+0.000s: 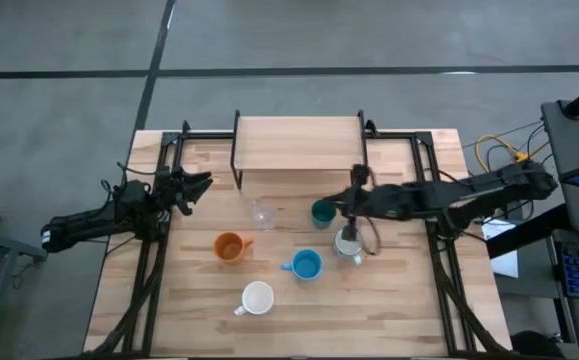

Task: Stack small to large cups/mugs on shelf
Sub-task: Put the transparent mug on the shelf

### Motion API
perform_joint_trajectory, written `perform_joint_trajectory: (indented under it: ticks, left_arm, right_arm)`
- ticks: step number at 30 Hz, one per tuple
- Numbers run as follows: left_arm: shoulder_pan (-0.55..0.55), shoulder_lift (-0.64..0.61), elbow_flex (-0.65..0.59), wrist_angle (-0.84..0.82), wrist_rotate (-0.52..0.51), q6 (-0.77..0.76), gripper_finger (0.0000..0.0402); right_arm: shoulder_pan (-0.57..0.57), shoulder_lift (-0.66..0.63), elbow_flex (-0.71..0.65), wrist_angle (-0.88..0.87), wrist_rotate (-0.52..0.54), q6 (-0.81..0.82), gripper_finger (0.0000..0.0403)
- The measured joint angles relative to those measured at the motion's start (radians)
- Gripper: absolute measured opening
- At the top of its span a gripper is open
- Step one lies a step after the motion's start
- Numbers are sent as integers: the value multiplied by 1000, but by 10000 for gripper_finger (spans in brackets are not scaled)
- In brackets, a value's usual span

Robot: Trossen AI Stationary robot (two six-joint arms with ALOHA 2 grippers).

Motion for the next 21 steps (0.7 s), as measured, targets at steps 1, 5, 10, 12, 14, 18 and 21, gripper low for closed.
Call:
perform_joint_trajectory:
  ticks: [1,5,10,12,14,18,21]
  left_arm:
    - [0,0,0,0,0,1,157]
    - [0,0,0,-2,1,1,157]
    - [0,0,0,-2,6,0,157]
    - [0,0,-1,-3,7,1,157]
    - [0,0,-1,-3,7,0,157]
    - [0,0,-2,-6,10,0,157]
    - [0,1,-2,-10,10,0,157]
  right_arm:
    - [-13,37,41,-40,-37,-6,9]
    - [-59,172,211,-200,-200,-62,9]
    - [-100,318,414,-421,-378,-178,9]
    - [-114,367,487,-501,-433,-229,9]
    - [-128,412,557,-567,-473,-276,9]
    - [-153,493,675,-661,-514,-368,9]
    - [-171,553,758,-702,-533,-423,9]
